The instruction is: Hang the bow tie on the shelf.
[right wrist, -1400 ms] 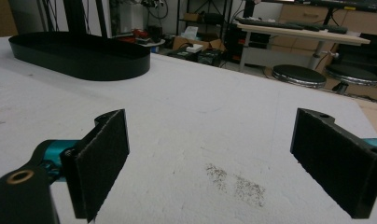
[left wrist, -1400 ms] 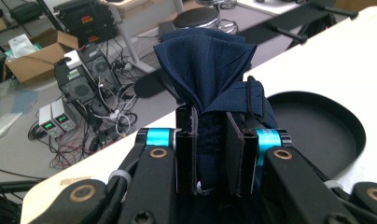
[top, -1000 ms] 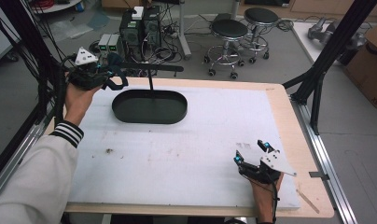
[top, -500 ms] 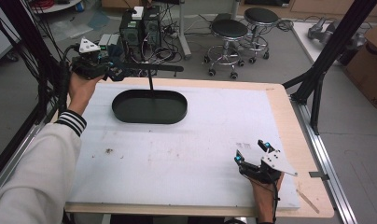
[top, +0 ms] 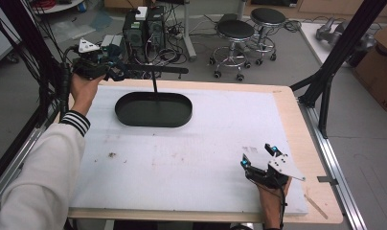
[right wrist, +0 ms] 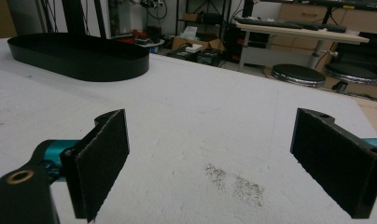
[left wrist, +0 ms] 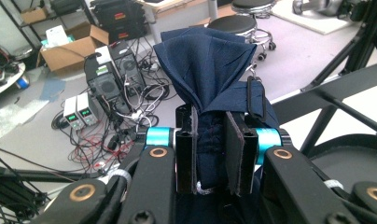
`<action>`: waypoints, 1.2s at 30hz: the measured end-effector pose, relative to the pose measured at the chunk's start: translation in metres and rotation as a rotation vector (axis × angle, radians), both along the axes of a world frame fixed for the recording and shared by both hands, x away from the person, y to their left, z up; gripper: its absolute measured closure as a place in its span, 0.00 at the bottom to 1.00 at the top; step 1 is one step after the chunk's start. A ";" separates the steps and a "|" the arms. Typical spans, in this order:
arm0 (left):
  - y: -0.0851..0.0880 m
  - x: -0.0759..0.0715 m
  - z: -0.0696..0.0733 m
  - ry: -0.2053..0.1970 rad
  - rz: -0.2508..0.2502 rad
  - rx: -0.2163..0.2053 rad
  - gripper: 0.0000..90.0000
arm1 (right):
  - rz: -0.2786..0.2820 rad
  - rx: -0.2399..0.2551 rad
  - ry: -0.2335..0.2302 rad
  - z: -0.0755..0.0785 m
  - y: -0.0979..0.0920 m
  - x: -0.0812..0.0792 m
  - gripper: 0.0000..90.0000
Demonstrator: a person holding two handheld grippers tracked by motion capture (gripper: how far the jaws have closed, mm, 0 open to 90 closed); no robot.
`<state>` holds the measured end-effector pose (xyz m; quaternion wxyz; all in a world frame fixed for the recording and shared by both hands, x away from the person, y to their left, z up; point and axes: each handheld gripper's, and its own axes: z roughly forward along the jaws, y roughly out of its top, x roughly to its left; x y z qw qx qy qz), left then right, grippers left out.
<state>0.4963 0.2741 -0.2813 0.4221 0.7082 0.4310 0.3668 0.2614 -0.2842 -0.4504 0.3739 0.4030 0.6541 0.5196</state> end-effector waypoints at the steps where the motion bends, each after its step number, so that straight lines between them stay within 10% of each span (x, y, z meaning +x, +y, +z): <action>1: 0.002 0.000 -0.001 -0.001 0.007 -0.012 0.84 | 0.000 -0.003 -0.001 0.000 0.000 0.000 0.12; 26: 0.026 -0.006 -0.056 0.107 0.061 -0.166 0.84 | 0.003 -0.009 0.000 0.000 0.000 0.000 0.12; 36: 0.022 -0.006 -0.062 0.171 0.031 -0.155 0.83 | 0.002 -0.007 0.002 0.000 0.000 0.000 0.12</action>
